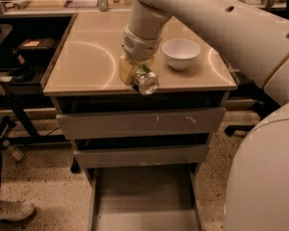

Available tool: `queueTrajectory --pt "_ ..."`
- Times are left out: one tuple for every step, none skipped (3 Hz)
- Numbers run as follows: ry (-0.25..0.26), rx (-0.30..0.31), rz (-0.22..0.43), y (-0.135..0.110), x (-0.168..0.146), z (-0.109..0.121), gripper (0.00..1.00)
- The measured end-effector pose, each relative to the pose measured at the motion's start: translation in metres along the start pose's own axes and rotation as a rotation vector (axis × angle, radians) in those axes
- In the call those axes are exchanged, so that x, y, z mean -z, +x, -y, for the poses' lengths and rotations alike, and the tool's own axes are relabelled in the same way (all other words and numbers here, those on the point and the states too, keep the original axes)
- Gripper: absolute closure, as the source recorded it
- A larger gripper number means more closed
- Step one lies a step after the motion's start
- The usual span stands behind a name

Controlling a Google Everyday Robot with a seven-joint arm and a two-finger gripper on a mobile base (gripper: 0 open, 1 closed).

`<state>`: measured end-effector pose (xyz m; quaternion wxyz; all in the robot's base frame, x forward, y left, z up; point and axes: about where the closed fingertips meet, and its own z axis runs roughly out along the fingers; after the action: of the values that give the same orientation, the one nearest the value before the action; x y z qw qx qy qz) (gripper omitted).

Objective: Place green can into bottom drawer

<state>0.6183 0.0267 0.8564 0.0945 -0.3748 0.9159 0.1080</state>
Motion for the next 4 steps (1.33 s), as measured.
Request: queueTrajectory --pt "0.000 0.000 0.000 0.000 0.000 0.000 1.00" --pt "-0.007 -0.014 -0.020 0.015 -0.001 -0.006 1.00" --pt "-0.026 -0.087 -0.035 0.052 0.004 -0.025 1.00" --pt "-0.068 -0.170 -0.099 0.107 -0.013 -0.043 1.00"
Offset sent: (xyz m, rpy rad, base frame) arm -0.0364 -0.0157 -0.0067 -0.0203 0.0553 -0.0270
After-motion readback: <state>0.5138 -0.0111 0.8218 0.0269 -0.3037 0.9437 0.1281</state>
